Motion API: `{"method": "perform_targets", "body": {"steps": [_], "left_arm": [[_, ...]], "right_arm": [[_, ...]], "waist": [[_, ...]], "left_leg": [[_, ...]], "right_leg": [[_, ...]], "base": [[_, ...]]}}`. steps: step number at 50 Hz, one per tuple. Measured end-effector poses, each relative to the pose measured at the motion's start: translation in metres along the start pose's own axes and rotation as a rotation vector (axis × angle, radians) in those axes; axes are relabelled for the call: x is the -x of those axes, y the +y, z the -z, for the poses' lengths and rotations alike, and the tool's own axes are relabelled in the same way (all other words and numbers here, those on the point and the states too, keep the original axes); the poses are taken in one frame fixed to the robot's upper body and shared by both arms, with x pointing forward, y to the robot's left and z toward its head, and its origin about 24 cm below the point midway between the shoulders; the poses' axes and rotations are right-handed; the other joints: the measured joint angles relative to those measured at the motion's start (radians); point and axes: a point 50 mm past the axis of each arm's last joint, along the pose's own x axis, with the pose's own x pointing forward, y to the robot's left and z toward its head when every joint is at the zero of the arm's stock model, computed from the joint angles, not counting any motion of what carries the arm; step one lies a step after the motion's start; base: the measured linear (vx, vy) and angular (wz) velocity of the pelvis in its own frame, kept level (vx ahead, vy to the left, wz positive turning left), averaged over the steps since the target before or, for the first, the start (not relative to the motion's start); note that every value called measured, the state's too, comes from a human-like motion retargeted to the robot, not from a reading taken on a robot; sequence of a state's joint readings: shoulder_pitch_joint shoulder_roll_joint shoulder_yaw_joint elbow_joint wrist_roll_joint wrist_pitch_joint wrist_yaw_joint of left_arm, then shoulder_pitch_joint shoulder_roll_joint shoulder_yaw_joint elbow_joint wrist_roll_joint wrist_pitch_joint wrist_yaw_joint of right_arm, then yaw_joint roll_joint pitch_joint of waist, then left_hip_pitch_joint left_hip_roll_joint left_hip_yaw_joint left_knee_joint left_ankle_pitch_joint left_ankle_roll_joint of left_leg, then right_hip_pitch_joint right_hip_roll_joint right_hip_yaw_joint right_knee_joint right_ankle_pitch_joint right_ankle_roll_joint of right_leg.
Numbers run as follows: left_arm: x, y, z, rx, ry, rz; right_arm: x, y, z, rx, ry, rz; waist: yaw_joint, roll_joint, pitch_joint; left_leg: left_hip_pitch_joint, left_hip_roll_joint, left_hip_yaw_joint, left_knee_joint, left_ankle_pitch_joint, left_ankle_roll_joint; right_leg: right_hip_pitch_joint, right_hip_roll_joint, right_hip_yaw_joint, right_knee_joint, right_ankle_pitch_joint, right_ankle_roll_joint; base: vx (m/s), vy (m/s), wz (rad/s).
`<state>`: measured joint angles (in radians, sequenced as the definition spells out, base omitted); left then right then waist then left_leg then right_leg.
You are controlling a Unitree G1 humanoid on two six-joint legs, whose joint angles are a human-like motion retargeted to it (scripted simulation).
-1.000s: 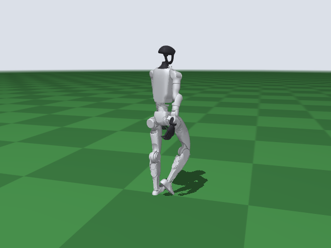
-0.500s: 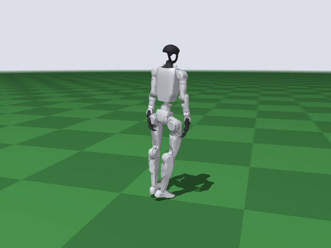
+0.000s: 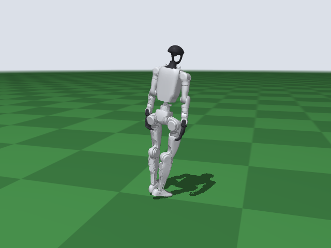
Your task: In place motions
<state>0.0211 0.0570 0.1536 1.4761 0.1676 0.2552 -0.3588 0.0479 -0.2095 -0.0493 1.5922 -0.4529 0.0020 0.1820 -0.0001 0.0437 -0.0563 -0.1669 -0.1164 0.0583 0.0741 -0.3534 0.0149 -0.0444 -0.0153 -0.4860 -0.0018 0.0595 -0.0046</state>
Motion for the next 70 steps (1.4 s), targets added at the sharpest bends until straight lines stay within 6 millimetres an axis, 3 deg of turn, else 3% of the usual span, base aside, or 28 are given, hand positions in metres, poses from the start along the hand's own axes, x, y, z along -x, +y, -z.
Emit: {"method": "perform_targets", "body": {"steps": [4,7,9,12,17,22,28,35,40,43,45,46,50,55,57,58,60,62,65,70], "left_arm": [[0.000,-0.002,-0.005,0.021,-0.023,-0.003],[-0.002,-0.004,0.002,0.056,-0.015,-0.002],[-0.003,-0.006,0.008,0.084,0.001,-0.003],[-0.004,-0.005,0.018,0.139,0.041,-0.021],[-0.005,-0.003,0.046,0.260,0.125,-0.062],[-0.005,-0.006,0.067,0.392,0.172,-0.052],[-0.010,-0.026,0.083,0.527,0.194,0.007],[-0.013,-0.030,0.065,0.487,0.134,0.037],[-0.010,-0.021,0.040,0.337,0.083,0.026],[-0.007,-0.015,0.017,0.252,0.023,0.014],[-0.003,-0.008,0.002,0.199,-0.014,0.002],[-0.001,-0.005,-0.005,0.180,-0.030,-0.007],[0.006,0.004,-0.024,0.154,-0.085,-0.040],[0.012,0.008,-0.038,0.147,-0.115,-0.026],[0.012,0.009,-0.038,0.131,-0.102,-0.019],[0.014,0.010,-0.038,0.121,-0.090,-0.014],[0.015,0.012,-0.037,0.084,-0.054,-0.004],[0.011,0.007,-0.032,0.050,-0.022,-0.024],[0.006,0.001,-0.025,0.072,-0.045,-0.081],[-0.004,-0.006,0.017,0.115,0.065,-0.045]], "right_arm": [[0.001,-0.008,-0.006,0.124,-0.016,0.041],[0.002,-0.015,-0.003,0.230,0.002,0.060],[0.003,-0.020,-0.002,0.268,0.017,0.075],[0.004,-0.025,-0.002,0.272,0.036,0.094],[0.003,-0.020,-0.002,0.178,0.024,0.077],[0.002,-0.013,-0.014,0.098,-0.046,0.051],[0.003,-0.013,-0.035,0.132,-0.130,0.053],[0.005,-0.008,-0.054,0.152,-0.219,0.054],[0.003,-0.011,-0.040,0.167,-0.177,0.102],[0.003,-0.013,-0.035,0.152,-0.158,0.112],[0.003,-0.011,-0.033,0.138,-0.148,0.106],[0.002,-0.009,-0.033,0.127,-0.143,0.100],[0.000,-0.001,-0.033,0.091,-0.144,0.083],[-0.001,0.006,-0.032,0.118,-0.145,0.072],[-0.002,0.008,-0.027,0.133,-0.127,0.061],[-0.002,0.010,-0.023,0.145,-0.114,0.049],[-0.003,0.015,-0.017,0.158,-0.084,0.017],[-0.004,0.018,-0.013,0.152,-0.061,-0.011],[-0.003,0.013,-0.019,0.151,-0.085,0.019],[0.000,0.003,-0.031,0.175,-0.131,0.065]], "waist": [[0.039,-0.003,0.026],[0.071,0.005,0.014],[0.057,0.018,-0.005],[0.028,0.029,-0.034],[0.040,0.000,-0.070],[0.072,-0.033,-0.091],[0.127,-0.044,-0.094],[0.141,-0.048,-0.061],[0.098,0.043,-0.048],[0.048,0.100,-0.016],[0.021,0.102,0.000],[0.010,0.099,0.003],[-0.043,0.088,-0.002],[-0.112,0.037,0.014],[-0.113,0.009,0.030],[-0.099,-0.011,0.032],[-0.060,-0.042,0.024],[-0.008,-0.045,0.007],[0.049,-0.054,0.006],[-0.008,-0.017,-0.046]], "left_leg": [[-0.059,0.007,0.029,0.016,0.025,-0.085],[-0.075,0.094,0.283,0.032,0.016,-0.227],[-0.088,0.122,0.438,0.023,0.070,-0.277],[-0.120,0.134,0.536,0.022,0.159,-0.277],[-0.102,0.142,0.548,0.044,0.224,-0.277],[-0.034,0.121,0.566,0.026,0.285,-0.277],[0.042,0.064,0.481,-0.065,0.261,-0.277],[0.079,0.034,0.387,-0.097,0.248,-0.237],[0.095,0.108,0.298,-0.096,0.245,-0.231],[0.109,0.150,0.225,-0.100,0.250,-0.227],[0.113,0.145,0.196,-0.110,0.257,-0.219],[0.110,0.142,0.182,-0.114,0.261,-0.215],[0.076,0.136,0.130,-0.113,0.269,-0.208],[0.081,0.076,0.044,-0.114,0.272,-0.201],[0.111,0.042,0.007,-0.112,0.266,-0.190],[0.127,0.024,-0.001,-0.112,0.264,-0.185],[0.137,-0.001,-0.009,-0.104,0.264,-0.179],[0.129,0.009,-0.023,-0.095,0.267,-0.181],[0.137,0.004,-0.020,-0.092,0.262,-0.170],[0.140,0.011,-0.072,-0.097,0.248,-0.164]], "right_leg": [[0.009,-0.016,-0.105,-0.017,-0.022,0.010],[0.008,-0.016,-0.187,-0.029,-0.040,0.021],[-0.005,-0.026,-0.266,-0.037,-0.042,0.035],[-0.020,-0.039,-0.377,-0.042,-0.049,0.050],[0.002,-0.062,-0.467,-0.028,-0.082,0.073],[0.041,-0.056,-0.541,-0.023,-0.106,0.097],[0.096,-0.036,-0.555,-0.010,-0.112,0.121],[0.158,-0.067,-0.611,0.069,-0.074,0.136],[0.168,-0.109,-0.626,0.302,0.103,0.089],[0.065,-0.189,-0.458,0.592,0.160,0.017],[-0.010,-0.187,-0.316,0.670,0.143,0.059],[-0.061,-0.141,-0.200,0.667,0.122,0.090],[-0.157,0.010,0.083,0.532,0.026,0.128],[-0.166,0.056,0.294,0.252,-0.095,0.112],[-0.139,0.056,0.327,0.156,-0.066,0.058],[-0.116,0.062,0.371,0.139,-0.090,0.070],[-0.077,-0.019,0.099,0.117,-0.080,0.080],[-0.065,-0.020,0.150,0.098,-0.078,0.088],[-0.034,-0.022,0.083,0.066,-0.071,0.079],[-0.002,0.002,0.063,0.029,-0.081,0.076]], "base": [[-0.32,0.03,1.61],[-0.30,0.08,1.98],[-0.40,0.21,2.82],[-0.44,0.18,2.73],[-0.19,0.01,1.82],[-0.13,0.04,1.21],[-0.04,0.12,0.22],[-0.12,0.17,0.35],[-0.09,0.22,1.00],[-0.07,0.18,1.15],[-0.07,0.12,1.04],[-0.10,0.06,1.02],[-0.07,-0.04,1.11],[0.09,-0.05,1.28],[0.19,-0.11,0.94],[0.24,-0.10,0.61],[0.27,-0.10,0.52],[0.22,-0.08,0.53],[0.11,-0.07,0.34],[0.24,0.00,0.53]]}}
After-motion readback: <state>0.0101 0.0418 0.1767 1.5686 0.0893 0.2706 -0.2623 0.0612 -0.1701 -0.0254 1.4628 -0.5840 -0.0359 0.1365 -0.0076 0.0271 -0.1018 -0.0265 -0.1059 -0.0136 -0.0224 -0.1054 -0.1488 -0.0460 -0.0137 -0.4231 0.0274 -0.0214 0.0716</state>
